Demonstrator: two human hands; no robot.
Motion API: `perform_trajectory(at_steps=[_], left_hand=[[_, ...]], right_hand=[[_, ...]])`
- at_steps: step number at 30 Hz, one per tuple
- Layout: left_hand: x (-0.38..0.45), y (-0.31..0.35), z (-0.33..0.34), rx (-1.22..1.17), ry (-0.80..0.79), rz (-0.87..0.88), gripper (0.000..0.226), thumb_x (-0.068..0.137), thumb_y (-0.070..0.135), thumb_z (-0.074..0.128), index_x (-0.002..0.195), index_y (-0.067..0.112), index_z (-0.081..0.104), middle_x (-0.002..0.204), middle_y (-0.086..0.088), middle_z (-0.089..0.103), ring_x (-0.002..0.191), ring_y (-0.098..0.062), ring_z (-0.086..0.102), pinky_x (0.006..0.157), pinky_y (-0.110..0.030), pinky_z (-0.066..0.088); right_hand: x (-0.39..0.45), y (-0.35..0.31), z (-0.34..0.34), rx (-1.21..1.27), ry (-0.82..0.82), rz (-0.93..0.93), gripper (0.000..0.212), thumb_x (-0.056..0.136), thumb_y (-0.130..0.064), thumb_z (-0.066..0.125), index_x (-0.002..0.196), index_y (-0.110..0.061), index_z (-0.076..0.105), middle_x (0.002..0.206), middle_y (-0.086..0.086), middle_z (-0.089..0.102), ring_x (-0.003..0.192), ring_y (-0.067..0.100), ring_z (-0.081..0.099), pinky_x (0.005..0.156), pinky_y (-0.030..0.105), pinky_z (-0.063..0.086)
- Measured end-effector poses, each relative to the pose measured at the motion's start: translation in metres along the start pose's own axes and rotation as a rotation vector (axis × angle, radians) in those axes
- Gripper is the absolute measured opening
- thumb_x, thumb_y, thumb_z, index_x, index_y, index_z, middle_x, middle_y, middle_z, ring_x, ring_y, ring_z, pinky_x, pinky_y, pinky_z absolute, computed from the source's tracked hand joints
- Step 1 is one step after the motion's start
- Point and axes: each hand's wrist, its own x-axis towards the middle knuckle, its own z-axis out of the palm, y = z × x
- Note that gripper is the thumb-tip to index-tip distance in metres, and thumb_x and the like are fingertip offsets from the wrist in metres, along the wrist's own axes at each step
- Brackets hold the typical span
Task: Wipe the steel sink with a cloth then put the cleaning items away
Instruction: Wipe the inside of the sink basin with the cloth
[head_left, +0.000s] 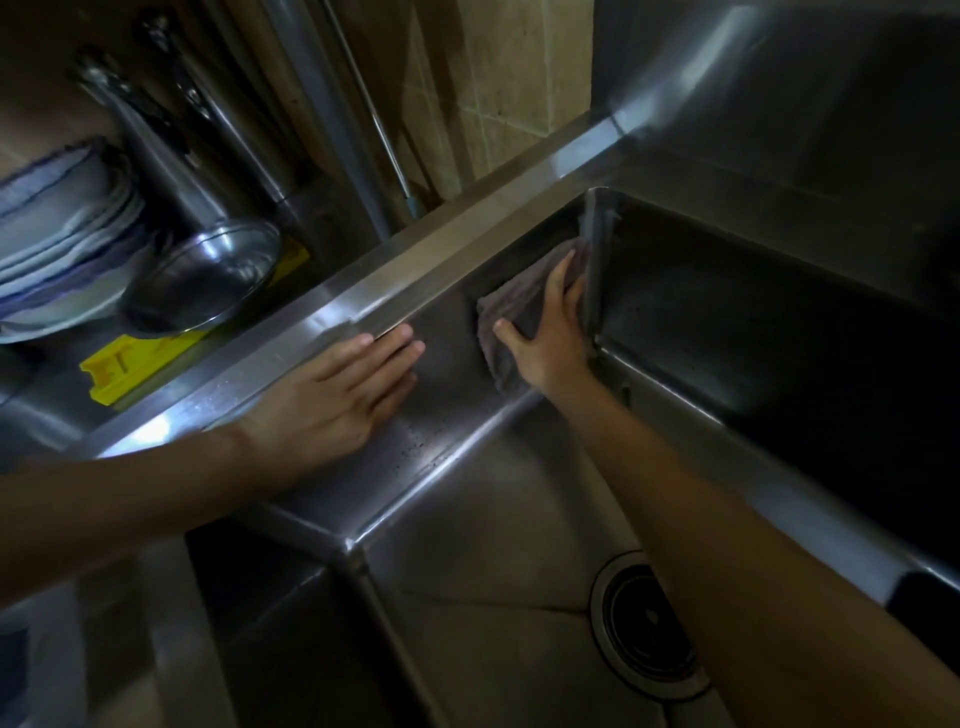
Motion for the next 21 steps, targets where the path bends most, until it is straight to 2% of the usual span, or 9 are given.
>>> perform_trajectory(at_steps=[2, 3, 5, 7, 12, 14, 17, 20, 21], left_hand=[[0.001, 0.0, 0.0, -0.005, -0.057, 0.008, 0.046, 0.081, 0.011, 0.055, 0.126, 0.005, 0.058, 0.138, -0.02, 0.047, 0.132, -0.034, 0.034, 0.117, -0.043, -0.005], [0.003, 0.0, 0.0, -0.014, -0.054, 0.011, 0.047, 0.078, 0.011, 0.059, 0.125, 0.004, 0.059, 0.137, -0.021, 0.048, 0.131, -0.035, 0.037, 0.116, -0.043, -0.005], [0.006, 0.0, 0.001, -0.045, -0.034, 0.014, 0.038, 0.093, 0.009, 0.036, 0.123, 0.003, 0.06, 0.134, -0.021, 0.051, 0.128, -0.035, 0.046, 0.116, -0.042, -0.005], [0.008, 0.001, 0.004, -0.024, 0.015, -0.003, 0.057, 0.098, 0.002, 0.009, 0.122, 0.002, 0.06, 0.133, -0.022, 0.053, 0.125, -0.035, 0.049, 0.117, -0.042, -0.004], [0.015, 0.006, 0.003, -0.003, -0.069, 0.05, 0.042, 0.083, 0.008, 0.042, 0.12, 0.001, 0.062, 0.133, -0.024, 0.051, 0.124, -0.037, 0.05, 0.116, -0.044, 0.002], [0.022, 0.005, 0.001, -0.002, -0.078, 0.071, 0.04, 0.084, 0.01, 0.044, 0.118, 0.002, 0.063, 0.132, -0.024, 0.051, 0.122, -0.038, 0.052, 0.114, -0.045, 0.01], [0.029, 0.006, -0.004, -0.032, -0.104, 0.05, 0.05, 0.077, 0.026, 0.067, 0.123, 0.008, 0.06, 0.137, -0.021, 0.039, 0.125, -0.035, 0.05, 0.114, -0.043, 0.014], [0.029, 0.01, -0.011, 0.026, -0.249, 0.063, 0.059, 0.087, 0.031, 0.057, 0.14, 0.008, 0.04, 0.147, -0.023, 0.03, 0.136, -0.039, 0.033, 0.11, -0.048, 0.004], [0.029, 0.008, -0.012, 0.058, -0.266, 0.057, 0.058, 0.088, 0.031, 0.056, 0.14, 0.01, 0.041, 0.147, -0.022, 0.033, 0.136, -0.038, 0.033, 0.11, -0.047, 0.005]], right_hand=[[-0.003, 0.0, 0.002, 0.034, 0.006, -0.025, 0.103, 0.087, -0.043, 0.061, 0.148, -0.025, -0.02, 0.157, 0.01, -0.021, 0.146, 0.033, -0.006, 0.115, 0.055, 0.008], [-0.006, 0.0, 0.004, 0.044, 0.006, -0.031, 0.103, 0.087, -0.044, 0.06, 0.148, -0.025, -0.021, 0.157, 0.009, -0.021, 0.146, 0.032, -0.006, 0.115, 0.056, 0.007], [-0.008, 0.0, 0.008, 0.059, -0.003, -0.017, 0.102, 0.088, -0.046, 0.058, 0.147, -0.027, -0.023, 0.157, 0.009, -0.022, 0.146, 0.033, -0.005, 0.114, 0.059, 0.005], [-0.01, -0.002, 0.013, 0.103, -0.034, 0.034, 0.1, 0.089, -0.046, 0.056, 0.145, -0.03, -0.025, 0.157, 0.008, -0.023, 0.145, 0.036, -0.007, 0.113, 0.061, 0.005], [-0.008, -0.004, 0.01, 0.233, -0.14, 0.21, 0.097, 0.091, -0.044, 0.054, 0.147, -0.029, -0.024, 0.157, 0.006, -0.021, 0.145, 0.038, -0.005, 0.114, 0.057, 0.013], [-0.005, -0.006, 0.002, 0.186, -0.117, 0.174, 0.098, 0.091, -0.044, 0.055, 0.147, -0.026, -0.023, 0.158, 0.006, -0.02, 0.145, 0.037, -0.003, 0.114, 0.054, 0.013], [-0.001, -0.009, -0.006, 0.129, -0.016, 0.044, 0.102, 0.089, -0.041, 0.06, 0.147, -0.027, -0.023, 0.157, 0.007, -0.021, 0.145, 0.034, -0.005, 0.114, 0.055, 0.01], [0.0, -0.004, -0.005, 0.112, -0.002, 0.001, 0.104, 0.087, -0.038, 0.063, 0.147, -0.026, -0.022, 0.157, 0.007, -0.023, 0.146, 0.03, -0.009, 0.115, 0.051, 0.008], [0.0, 0.0, -0.002, 0.111, -0.006, 0.01, 0.105, 0.087, -0.039, 0.063, 0.147, -0.027, -0.022, 0.157, 0.007, -0.023, 0.146, 0.031, -0.009, 0.115, 0.052, 0.008]])
